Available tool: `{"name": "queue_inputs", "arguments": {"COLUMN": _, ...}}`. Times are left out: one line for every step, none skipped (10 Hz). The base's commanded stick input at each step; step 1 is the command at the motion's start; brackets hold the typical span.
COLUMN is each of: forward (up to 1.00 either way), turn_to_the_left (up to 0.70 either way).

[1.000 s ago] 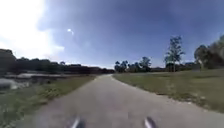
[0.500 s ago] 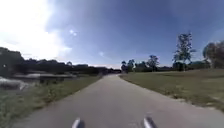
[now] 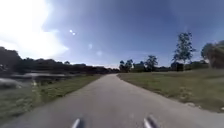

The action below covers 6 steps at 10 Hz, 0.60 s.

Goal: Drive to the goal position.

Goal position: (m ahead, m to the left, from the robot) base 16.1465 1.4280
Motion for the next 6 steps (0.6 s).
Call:
{"name": "queue_inputs", "arguments": {"forward": 0.70, "turn_to_the_left": 0.35}}
{"name": "queue_inputs", "arguments": {"forward": 0.70, "turn_to_the_left": 0.35}}
{"name": "queue_inputs", "arguments": {"forward": 0.70, "turn_to_the_left": 0.19}}
{"name": "queue_inputs", "arguments": {"forward": 0.70, "turn_to_the_left": 0.00}}
{"name": "queue_inputs", "arguments": {"forward": 0.70, "turn_to_the_left": 0.00}}
{"name": "queue_inputs", "arguments": {"forward": 0.70, "turn_to_the_left": 0.00}}
